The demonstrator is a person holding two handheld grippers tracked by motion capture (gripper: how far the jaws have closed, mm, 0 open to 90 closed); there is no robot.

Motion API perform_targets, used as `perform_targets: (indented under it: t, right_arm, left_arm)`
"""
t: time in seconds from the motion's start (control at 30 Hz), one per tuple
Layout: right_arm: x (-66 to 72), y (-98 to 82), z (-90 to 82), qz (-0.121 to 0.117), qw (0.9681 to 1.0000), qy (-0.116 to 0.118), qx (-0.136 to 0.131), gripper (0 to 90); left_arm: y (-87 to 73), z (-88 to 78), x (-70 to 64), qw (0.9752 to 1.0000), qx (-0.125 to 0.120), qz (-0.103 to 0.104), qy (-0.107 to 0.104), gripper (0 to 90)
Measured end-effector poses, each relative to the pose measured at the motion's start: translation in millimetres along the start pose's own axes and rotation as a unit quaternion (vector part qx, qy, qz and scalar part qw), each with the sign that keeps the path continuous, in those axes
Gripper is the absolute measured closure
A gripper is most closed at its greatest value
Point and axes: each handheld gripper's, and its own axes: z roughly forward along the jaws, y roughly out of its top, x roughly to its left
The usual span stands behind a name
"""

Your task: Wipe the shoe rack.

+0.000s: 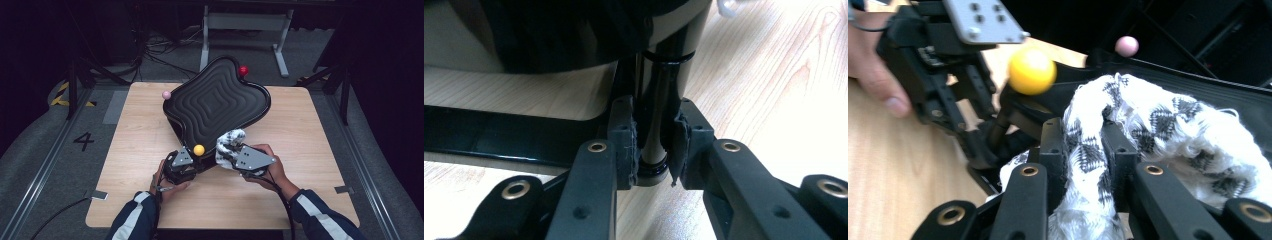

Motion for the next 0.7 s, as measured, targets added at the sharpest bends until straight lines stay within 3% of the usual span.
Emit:
perform_targets:
  t: [0.37, 0.7]
  right_arm:
    - [27.7, 8.5, 19.2, -0.020, 0.9989, 0.042, -0.002, 76.0]
    - [39.8, 9.5, 30.3, -0.037, 0.9978, 0.054, 0.004, 76.5]
  left_arm:
    - [0.1, 0.3, -0.4, 1.0000, 0.002, 0.003, 0.003, 73.7]
    - [0.2, 0.4, -0.5, 1.0000, 0.003, 0.003, 0.003, 73.7]
